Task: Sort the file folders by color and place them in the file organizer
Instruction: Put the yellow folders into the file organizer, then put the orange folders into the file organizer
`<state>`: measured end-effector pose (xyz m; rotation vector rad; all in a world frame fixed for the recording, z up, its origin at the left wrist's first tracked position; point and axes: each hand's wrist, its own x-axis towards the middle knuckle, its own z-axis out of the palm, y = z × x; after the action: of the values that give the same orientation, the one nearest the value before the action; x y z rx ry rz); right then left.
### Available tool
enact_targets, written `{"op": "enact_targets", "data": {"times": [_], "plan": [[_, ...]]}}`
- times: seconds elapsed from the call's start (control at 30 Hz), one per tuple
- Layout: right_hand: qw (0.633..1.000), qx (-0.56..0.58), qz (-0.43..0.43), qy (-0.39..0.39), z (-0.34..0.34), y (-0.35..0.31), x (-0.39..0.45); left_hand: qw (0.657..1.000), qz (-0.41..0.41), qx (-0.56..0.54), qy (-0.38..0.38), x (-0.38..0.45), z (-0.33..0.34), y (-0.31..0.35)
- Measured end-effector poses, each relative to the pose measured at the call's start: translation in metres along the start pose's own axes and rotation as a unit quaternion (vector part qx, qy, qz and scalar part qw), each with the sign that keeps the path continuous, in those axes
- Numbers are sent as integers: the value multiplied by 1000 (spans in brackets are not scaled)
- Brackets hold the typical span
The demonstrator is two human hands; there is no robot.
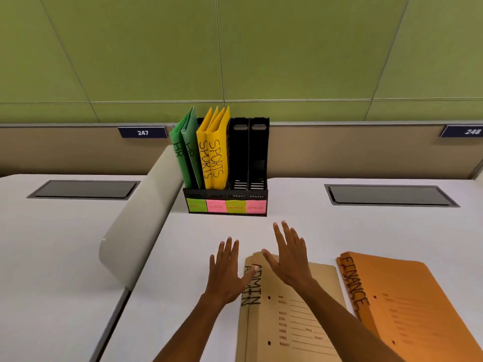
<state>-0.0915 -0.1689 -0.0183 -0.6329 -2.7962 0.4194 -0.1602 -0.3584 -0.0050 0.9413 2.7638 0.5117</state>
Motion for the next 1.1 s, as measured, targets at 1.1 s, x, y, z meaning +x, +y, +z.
{"op": "enact_targets", "data": {"times": [1.1], "plan": [[959, -29, 280, -16, -92, 160, -258, 979, 145, -92, -109, -138, 84, 179]]}}
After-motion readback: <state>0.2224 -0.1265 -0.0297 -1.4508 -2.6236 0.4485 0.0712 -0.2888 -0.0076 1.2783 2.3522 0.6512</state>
